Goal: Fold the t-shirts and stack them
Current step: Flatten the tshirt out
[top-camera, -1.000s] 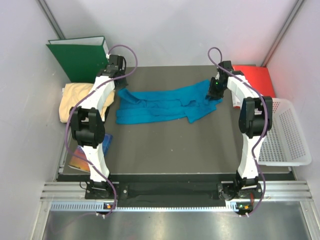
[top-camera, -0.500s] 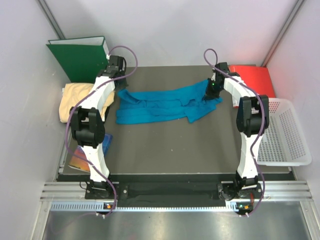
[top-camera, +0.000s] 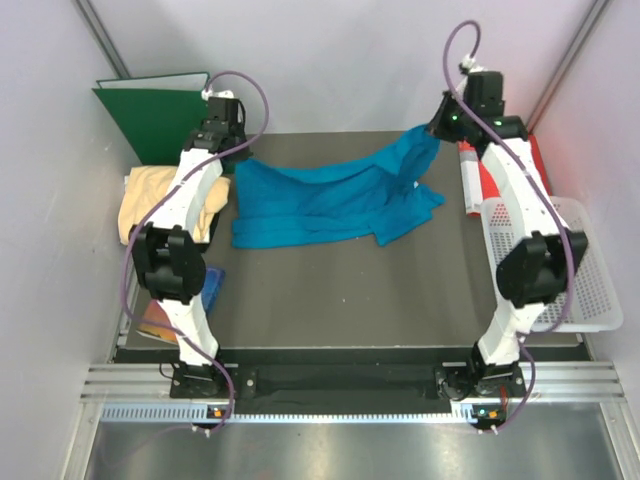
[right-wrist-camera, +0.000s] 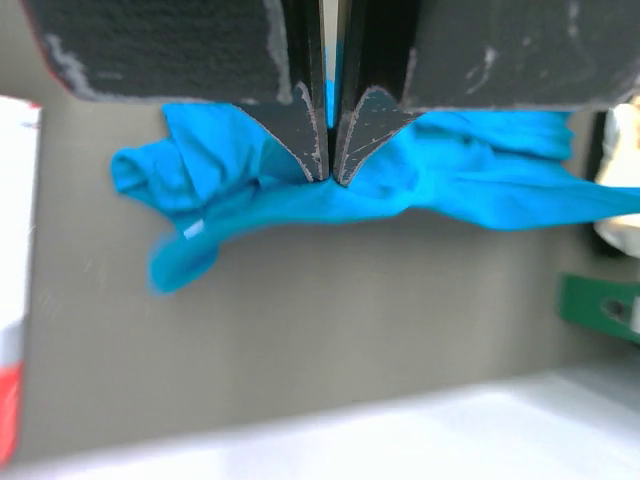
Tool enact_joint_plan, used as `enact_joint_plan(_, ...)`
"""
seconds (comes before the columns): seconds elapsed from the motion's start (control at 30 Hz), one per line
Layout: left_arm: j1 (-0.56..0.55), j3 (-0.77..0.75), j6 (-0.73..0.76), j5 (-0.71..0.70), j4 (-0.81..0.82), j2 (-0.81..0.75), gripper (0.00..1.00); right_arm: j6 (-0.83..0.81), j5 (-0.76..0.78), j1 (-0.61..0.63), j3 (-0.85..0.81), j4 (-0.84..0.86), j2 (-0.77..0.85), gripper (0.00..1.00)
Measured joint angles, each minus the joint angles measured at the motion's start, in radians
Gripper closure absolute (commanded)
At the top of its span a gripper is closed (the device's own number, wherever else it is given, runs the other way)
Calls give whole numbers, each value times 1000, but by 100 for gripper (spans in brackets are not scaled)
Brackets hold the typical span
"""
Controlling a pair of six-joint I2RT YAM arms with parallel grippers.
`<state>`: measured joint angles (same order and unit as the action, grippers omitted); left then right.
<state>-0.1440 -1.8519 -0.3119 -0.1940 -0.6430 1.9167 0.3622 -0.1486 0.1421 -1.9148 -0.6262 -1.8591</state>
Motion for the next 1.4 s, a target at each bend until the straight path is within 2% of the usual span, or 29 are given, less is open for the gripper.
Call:
enact_joint_plan(0.3, -16, -24, -3, -13, 48, -168, 100, -67, 25, 3, 32, 24, 285, 100)
enact_joint_plan(0.63, -90, -36, -3, -54, -14, -473, 100, -134, 50, 6, 43, -148, 633, 100)
enact_joint_plan(0.77, -132, -48, -2, -63, -82, -629, 100, -140, 40, 6, -20, -250, 769, 100)
enact_joint_plan(1.07, -134, -161, 21, -76, -250, -908, 100, -105, -45, 6, -223, -425, 959, 100)
enact_joint_plan(1.27, -134, -200, 31, -75, -278, -947, 100, -81, -30, 6, -209, -452, 1015, 100)
enact_joint_plan(1.4, -134, -161, 35, -79, -279, -871, 100, -91, 32, 6, -62, -401, 1021, 100)
